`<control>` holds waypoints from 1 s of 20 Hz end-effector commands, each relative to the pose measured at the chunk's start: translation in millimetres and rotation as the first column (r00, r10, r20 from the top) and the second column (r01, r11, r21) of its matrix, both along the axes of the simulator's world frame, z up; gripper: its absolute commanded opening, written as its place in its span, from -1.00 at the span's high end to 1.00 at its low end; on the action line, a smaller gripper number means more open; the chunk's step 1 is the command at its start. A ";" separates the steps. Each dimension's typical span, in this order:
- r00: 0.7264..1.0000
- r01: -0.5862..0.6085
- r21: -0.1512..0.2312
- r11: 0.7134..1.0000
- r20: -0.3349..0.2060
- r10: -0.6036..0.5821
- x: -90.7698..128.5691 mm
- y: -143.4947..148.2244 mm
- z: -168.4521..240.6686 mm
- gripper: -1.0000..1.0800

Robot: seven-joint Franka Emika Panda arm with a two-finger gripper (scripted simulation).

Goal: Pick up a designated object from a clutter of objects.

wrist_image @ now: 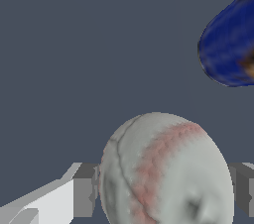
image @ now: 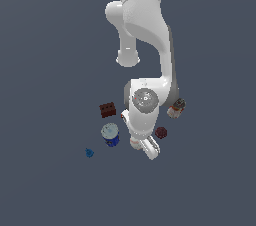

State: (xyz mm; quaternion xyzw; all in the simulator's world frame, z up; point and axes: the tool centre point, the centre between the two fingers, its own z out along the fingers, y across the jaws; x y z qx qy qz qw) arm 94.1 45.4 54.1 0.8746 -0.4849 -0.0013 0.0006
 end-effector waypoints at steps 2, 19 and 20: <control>1.000 0.001 0.000 1.000 0.003 -0.001 2.1 -5.9 15.5 1.00; 1.000 0.001 0.001 1.000 0.003 -0.001 14.6 -72.4 179.4 1.00; 1.000 0.001 0.001 1.000 0.003 -0.001 15.6 -76.9 190.7 1.00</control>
